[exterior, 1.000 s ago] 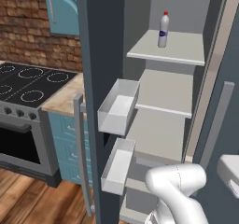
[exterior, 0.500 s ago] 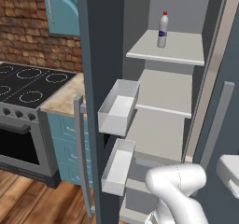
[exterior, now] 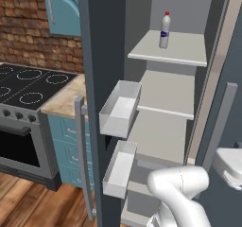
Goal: Take the bottled waters from the counter and place them in the freezer to freeze. Close the freezer door after placing the bottles.
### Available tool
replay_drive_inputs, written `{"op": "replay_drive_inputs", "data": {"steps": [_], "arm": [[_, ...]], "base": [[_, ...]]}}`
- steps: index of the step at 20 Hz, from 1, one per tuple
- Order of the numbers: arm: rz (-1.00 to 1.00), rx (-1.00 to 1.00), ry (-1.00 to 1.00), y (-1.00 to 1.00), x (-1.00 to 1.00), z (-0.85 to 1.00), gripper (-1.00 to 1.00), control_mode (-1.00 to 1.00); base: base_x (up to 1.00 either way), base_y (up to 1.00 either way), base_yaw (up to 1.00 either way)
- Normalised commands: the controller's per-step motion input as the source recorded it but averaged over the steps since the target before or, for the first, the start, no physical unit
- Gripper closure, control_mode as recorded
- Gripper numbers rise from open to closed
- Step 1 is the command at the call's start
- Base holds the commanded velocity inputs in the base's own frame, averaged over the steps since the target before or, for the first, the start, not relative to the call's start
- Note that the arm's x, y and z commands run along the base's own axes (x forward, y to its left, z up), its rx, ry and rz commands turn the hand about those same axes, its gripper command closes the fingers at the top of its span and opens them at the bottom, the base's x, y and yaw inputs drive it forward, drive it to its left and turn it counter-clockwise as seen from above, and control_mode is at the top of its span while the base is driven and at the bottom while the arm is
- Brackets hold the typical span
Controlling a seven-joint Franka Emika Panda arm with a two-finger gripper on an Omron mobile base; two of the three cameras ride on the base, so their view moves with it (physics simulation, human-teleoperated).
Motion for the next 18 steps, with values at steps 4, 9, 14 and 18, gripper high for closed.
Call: {"op": "replay_drive_inputs", "data": {"steps": [4, 9, 14, 18], "arm": [[-0.09, 0.01, 0.00, -0.01, 0.23, 0.07, 1.00, -1.00], [-0.18, 0.04, 0.01, 0.00, 0.54, 0.31, 1.00, -1.00], [-0.10, 0.03, 0.04, -0.01, 0.59, 0.37, 1.00, -1.00], [-0.04, 0.00, 0.01, 0.00, 0.74, 0.23, 1.00, -1.00]], "base": [[0.00, 0.00, 0.00], [0.00, 0.00, 0.00], [0.00, 0.00, 0.00], [0.00, 0.00, 0.00]]}}
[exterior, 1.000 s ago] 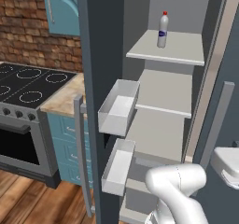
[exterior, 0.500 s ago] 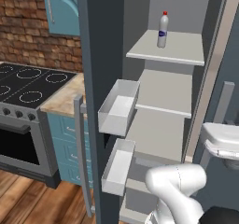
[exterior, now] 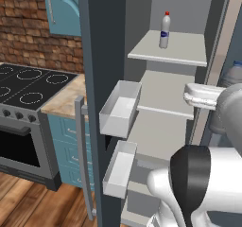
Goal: Take the bottled waters from the counter and place them in the freezer to freeze. Close the freezer door after placing the bottles.
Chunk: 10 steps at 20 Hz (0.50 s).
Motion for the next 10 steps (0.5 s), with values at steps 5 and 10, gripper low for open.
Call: {"op": "replay_drive_inputs", "data": {"steps": [5, 10], "arm": [[-0.04, 0.00, 0.00, -0.06, 0.69, 0.12, 1.00, -1.00], [0.00, 0.00, 0.00, -0.13, 0.49, 0.18, 1.00, -1.00]], "base": [[0.00, 0.00, 0.00], [0.00, 0.00, 0.00]]}}
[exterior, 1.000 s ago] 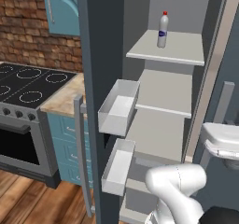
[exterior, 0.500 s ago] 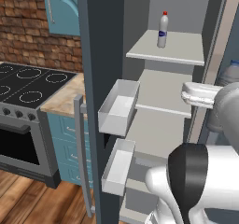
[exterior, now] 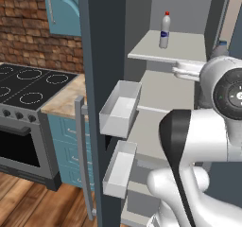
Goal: Take the bottled waters from the counter and place them in the freezer to freeze. Close the freezer door after placing the bottles.
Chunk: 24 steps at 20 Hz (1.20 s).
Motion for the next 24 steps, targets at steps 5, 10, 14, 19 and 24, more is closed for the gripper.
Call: {"op": "replay_drive_inputs", "data": {"steps": [5, 10, 14, 19, 24], "arm": [[0.00, 0.00, 0.00, -0.09, 0.32, 0.00, 1.00, -1.00], [0.00, 0.00, 0.00, -0.12, 0.22, 0.00, 1.00, -1.00], [0.00, -0.02, 0.00, -0.27, 0.57, 0.00, 1.00, -1.00], [0.00, -0.05, 0.00, -0.12, 0.49, 0.00, 1.00, -1.00], [0.00, -0.07, 0.00, -0.06, 0.47, 0.00, 1.00, -1.00]], "base": [[0.00, 0.00, 0.00], [0.00, 0.00, 0.00], [0.00, 0.00, 0.00], [0.00, 0.00, 0.00], [0.00, 0.00, 0.00]]}}
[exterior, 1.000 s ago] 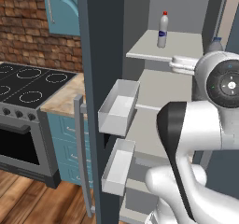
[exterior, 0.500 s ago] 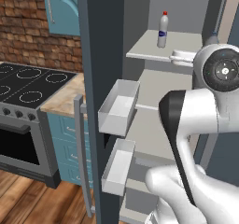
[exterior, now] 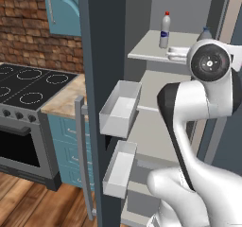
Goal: Take the bottled waters from the counter and place them in the freezer to freeze. Close the freezer door after placing the bottles.
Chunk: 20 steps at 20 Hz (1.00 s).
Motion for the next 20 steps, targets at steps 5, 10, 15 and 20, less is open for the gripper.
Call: {"op": "replay_drive_inputs", "data": {"steps": [5, 10, 15, 20], "arm": [[-0.01, -0.04, 0.00, 0.00, 0.46, 0.00, 1.00, -1.00], [-0.03, 0.00, -0.02, 0.00, 0.32, 0.00, 1.00, -1.00], [-0.07, 0.00, -0.08, -0.01, 0.37, 0.00, 1.00, -1.00], [-0.03, 0.00, -0.13, -0.06, 0.34, 0.00, 1.00, -1.00]], "base": [[0.00, 0.00, 0.00], [0.00, 0.00, 0.00], [0.00, 0.00, 0.00], [0.00, 0.00, 0.00]]}}
